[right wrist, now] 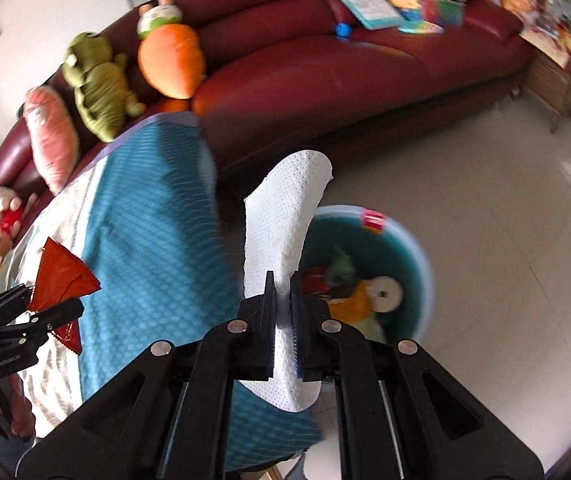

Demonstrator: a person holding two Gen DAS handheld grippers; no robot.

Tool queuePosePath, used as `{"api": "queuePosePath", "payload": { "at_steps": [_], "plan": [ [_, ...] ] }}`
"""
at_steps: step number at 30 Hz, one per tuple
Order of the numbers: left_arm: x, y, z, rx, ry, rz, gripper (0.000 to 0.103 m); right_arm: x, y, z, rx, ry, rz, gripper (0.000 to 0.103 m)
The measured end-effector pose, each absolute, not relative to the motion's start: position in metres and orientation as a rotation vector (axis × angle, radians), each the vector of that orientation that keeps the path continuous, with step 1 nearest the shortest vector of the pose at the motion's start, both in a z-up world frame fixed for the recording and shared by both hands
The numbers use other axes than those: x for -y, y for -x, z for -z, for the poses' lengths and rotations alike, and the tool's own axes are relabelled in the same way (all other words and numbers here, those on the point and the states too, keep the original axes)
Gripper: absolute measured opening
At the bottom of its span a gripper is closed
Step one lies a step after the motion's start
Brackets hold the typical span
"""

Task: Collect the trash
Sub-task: 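Carry the red wrapper and white napkin over the teal bin with both tools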

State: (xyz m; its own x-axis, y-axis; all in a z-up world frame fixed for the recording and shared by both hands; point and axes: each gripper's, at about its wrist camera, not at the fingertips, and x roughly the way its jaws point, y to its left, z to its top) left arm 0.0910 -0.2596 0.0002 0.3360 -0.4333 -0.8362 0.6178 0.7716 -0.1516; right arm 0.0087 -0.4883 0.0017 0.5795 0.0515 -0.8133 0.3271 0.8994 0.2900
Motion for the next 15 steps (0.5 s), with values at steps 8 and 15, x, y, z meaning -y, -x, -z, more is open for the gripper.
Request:
{"api": "queuePosePath", "payload": {
  "at_steps": [8,15],
  "plan": [
    [0.326,-0.102,0.020,-1.057,-0.256,0.756,0.054,0.522,-0.015,0.034,-1.007,-0.488,0.193,0.009],
    [0.357,-0.116,0.036,-1.083,-0.282,0.778,0.054,0.527,-0.029,0.058,-1.049,-0.512,0.187,0.010]
  ]
}}
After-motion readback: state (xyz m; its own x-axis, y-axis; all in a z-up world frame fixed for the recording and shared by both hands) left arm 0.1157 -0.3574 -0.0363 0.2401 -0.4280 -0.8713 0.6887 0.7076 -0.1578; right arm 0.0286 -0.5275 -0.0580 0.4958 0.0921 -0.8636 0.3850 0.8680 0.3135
